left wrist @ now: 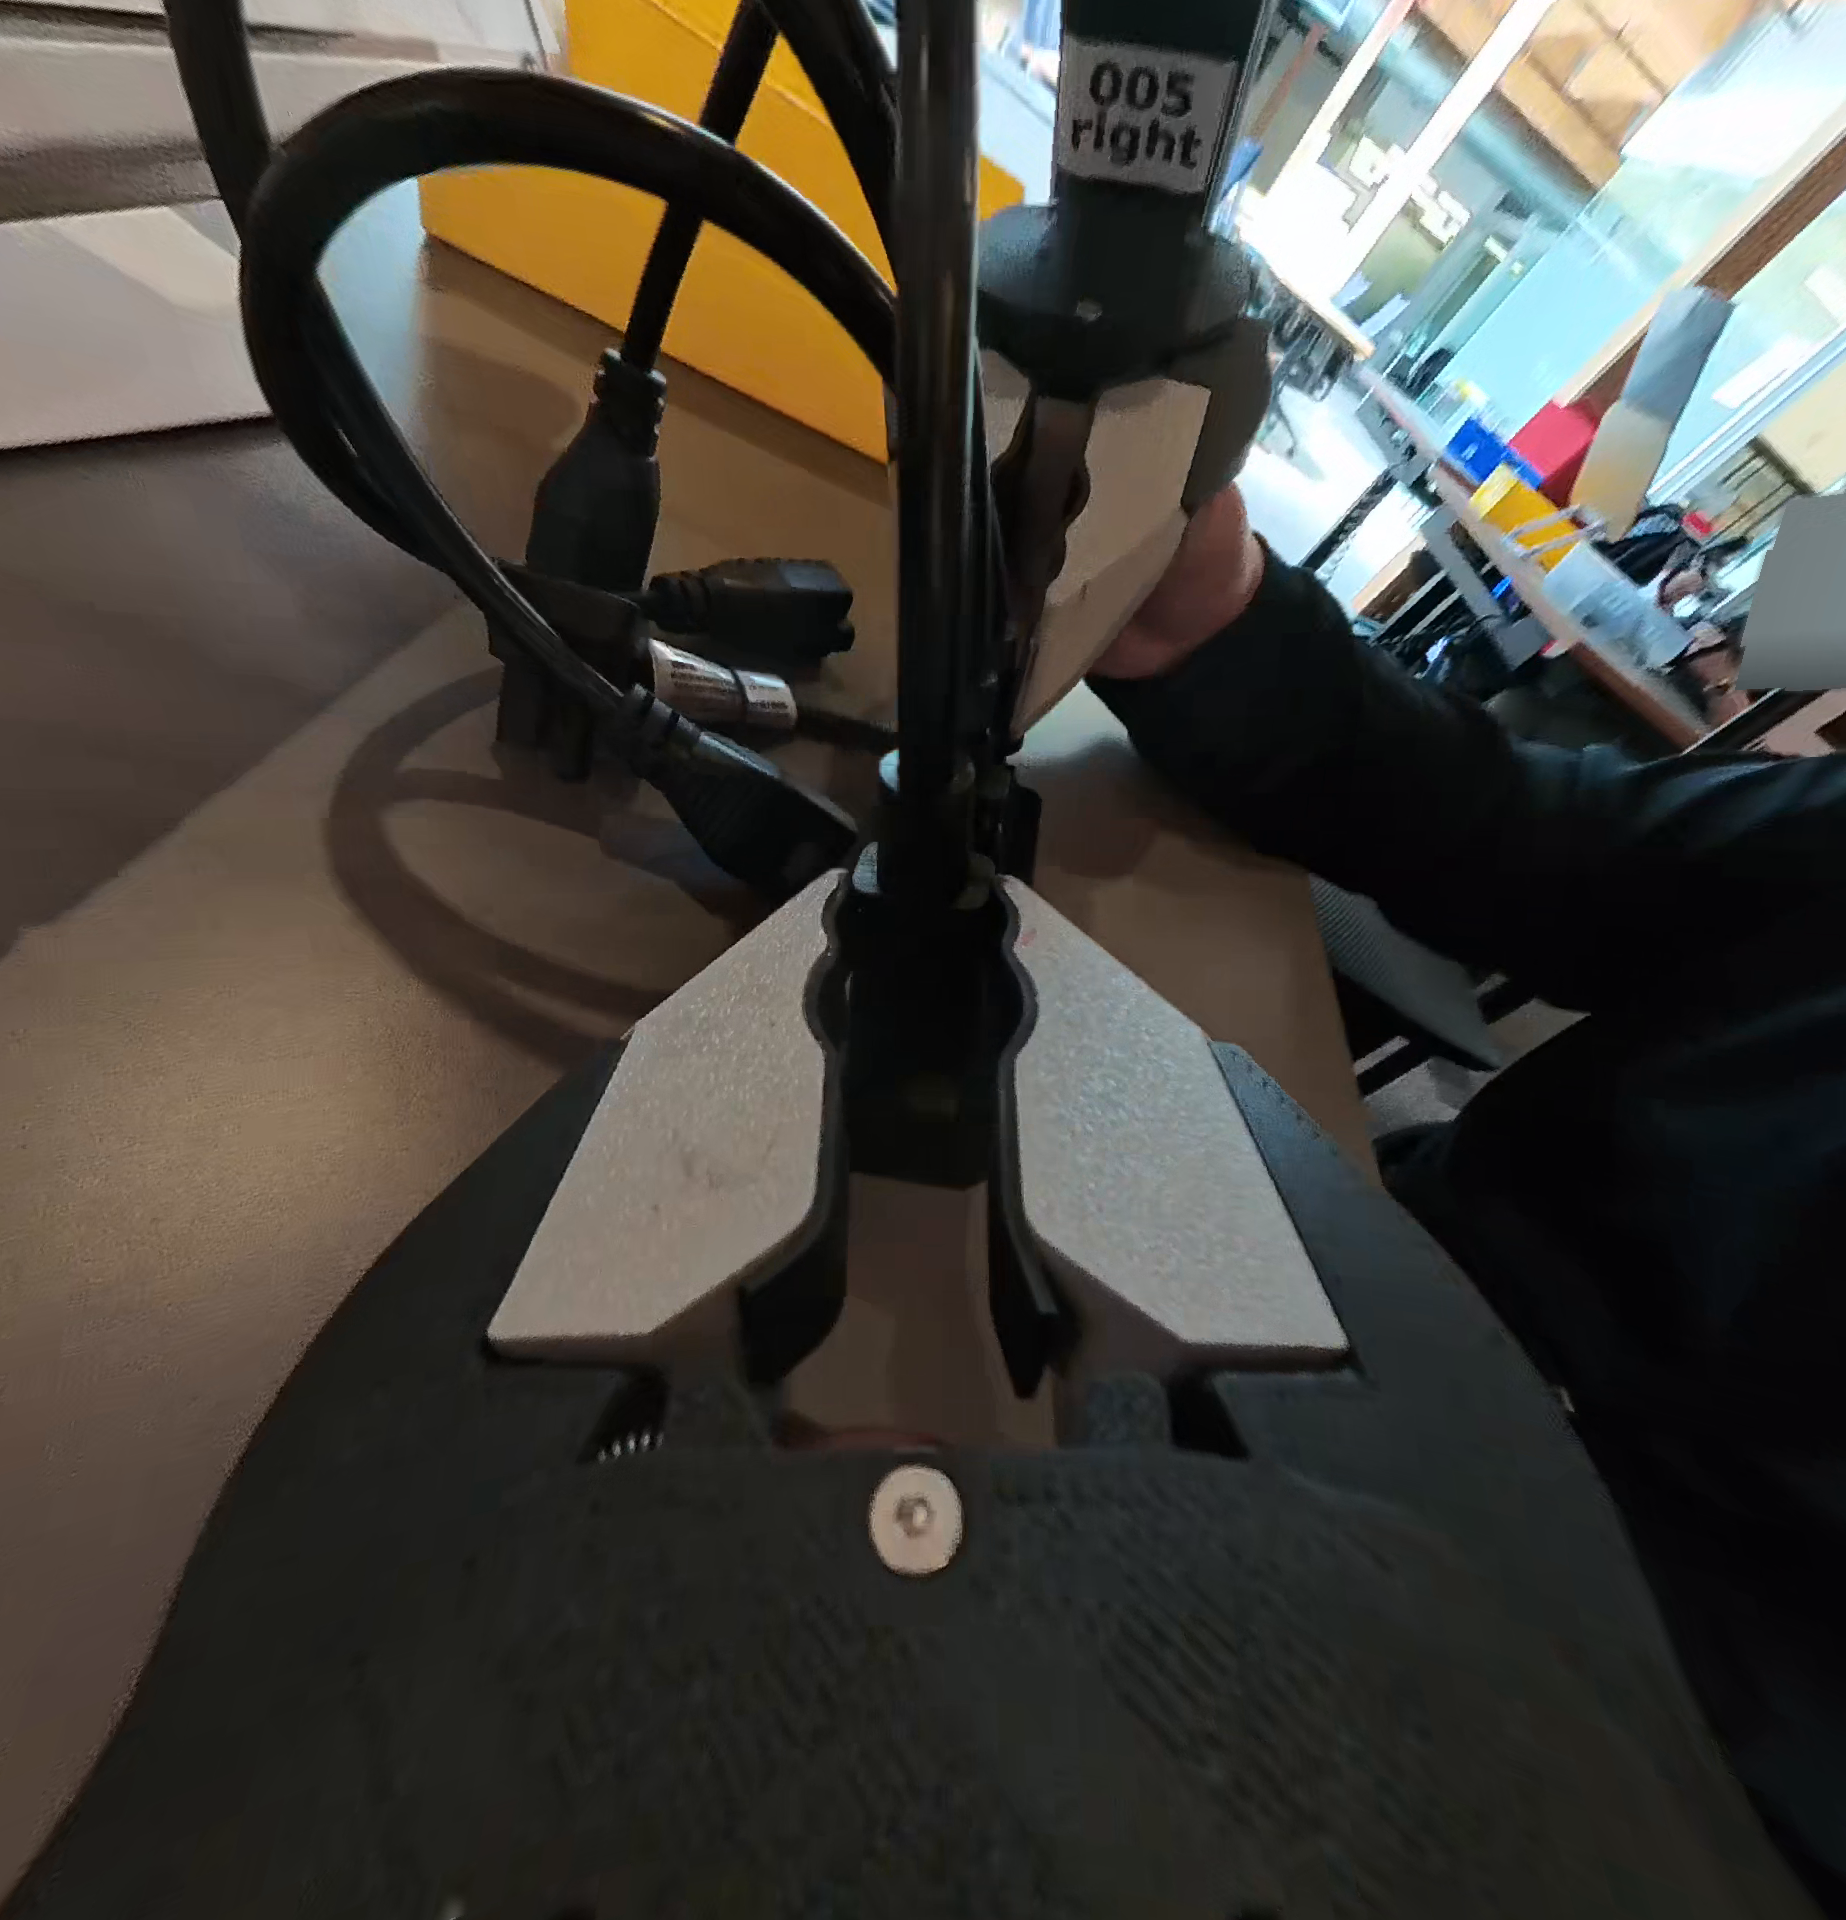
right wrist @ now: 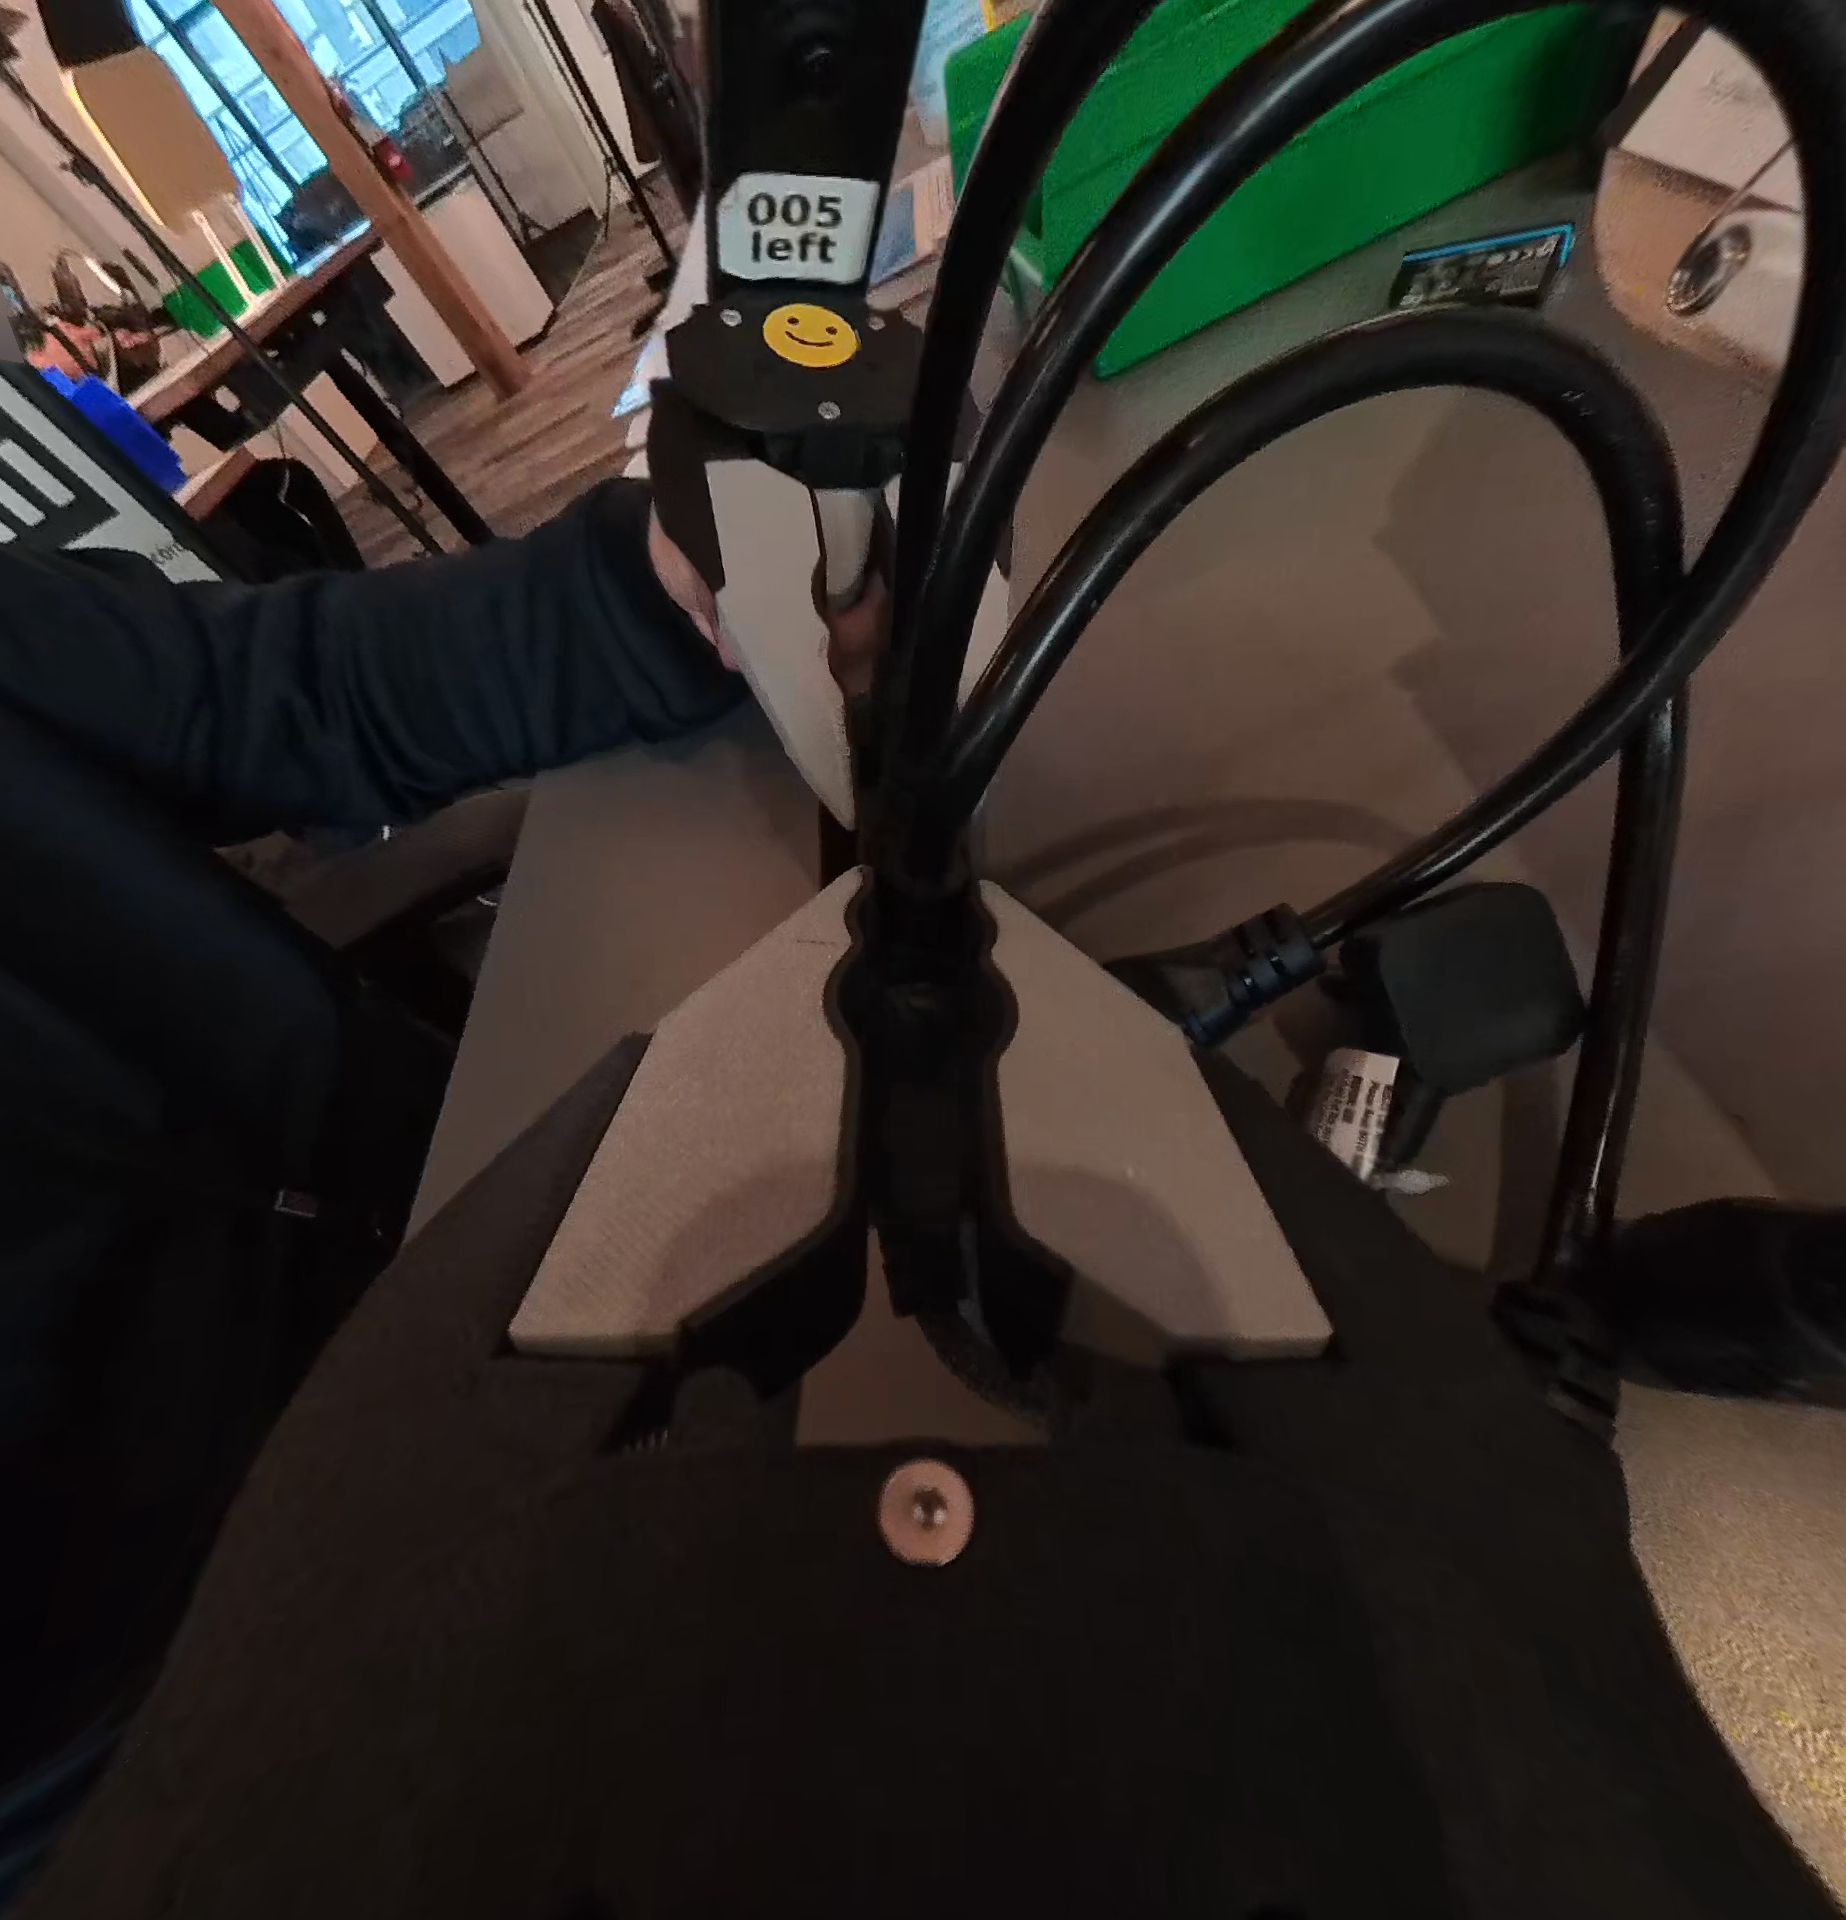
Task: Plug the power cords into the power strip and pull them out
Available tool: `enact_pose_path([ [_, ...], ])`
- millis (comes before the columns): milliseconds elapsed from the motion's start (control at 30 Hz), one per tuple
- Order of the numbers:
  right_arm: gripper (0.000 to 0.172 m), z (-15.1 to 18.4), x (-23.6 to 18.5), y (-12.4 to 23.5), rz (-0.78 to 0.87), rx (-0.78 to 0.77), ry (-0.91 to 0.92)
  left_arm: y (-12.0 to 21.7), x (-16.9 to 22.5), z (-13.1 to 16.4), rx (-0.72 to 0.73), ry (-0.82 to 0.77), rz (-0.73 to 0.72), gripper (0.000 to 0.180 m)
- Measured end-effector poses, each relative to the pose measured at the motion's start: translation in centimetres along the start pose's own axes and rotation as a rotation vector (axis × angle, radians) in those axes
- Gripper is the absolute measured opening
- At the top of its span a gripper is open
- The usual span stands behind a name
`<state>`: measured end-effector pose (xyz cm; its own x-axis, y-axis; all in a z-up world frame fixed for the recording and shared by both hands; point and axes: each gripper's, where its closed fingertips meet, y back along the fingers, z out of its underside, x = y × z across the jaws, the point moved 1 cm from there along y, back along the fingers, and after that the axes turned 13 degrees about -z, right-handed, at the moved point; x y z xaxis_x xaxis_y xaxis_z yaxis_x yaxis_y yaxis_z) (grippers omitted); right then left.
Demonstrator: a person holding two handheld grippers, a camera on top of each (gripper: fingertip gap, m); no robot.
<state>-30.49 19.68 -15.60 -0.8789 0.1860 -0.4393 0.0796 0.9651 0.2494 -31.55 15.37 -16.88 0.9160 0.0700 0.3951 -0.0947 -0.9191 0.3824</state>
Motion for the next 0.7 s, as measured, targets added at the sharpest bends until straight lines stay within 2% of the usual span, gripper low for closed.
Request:
enact_pose_path([
  [133,0.013,-0.1,0.1,0.1,-0.001,0.016,-0.012,0.0,-0.2,-0.1,0.008,-0.031,-0.014,0.023],
  [233,0.013,0.3,-0.2,0.1,-0.016,-0.008,-0.002,-0.1,0.4,0.9,-0.039,-0.141,-0.011,0.024],
  [300,0.013,0.5,-0.3,0.1,-0.024,-0.007,-0.001,-0.1,0.6,1.5,-0.078,-0.124,0.017,0.023],
  [433,0.013,0.3,-0.3,-0.1,-0.039,0.012,-0.011,-0.8,1.3,2.3,-0.13,-0.133,0.015,0.044],
  [533,0.013,0.4,-0.4,-0.5,-0.042,0.002,-0.007,-2.1,1.8,3.6,-0.206,-0.213,-0.029,0.056],
  [633,0.013,0.6,-0.8,-1.2,-0.064,-0.016,0.009,-3.0,1.6,3.4,-0.194,-0.266,-0.114,0.05],
  [700,0.013,0.8,-1.2,-1.6,-0.079,-0.033,0.028,-3.0,2.1,3.0,-0.166,-0.265,-0.097,0.05],
])
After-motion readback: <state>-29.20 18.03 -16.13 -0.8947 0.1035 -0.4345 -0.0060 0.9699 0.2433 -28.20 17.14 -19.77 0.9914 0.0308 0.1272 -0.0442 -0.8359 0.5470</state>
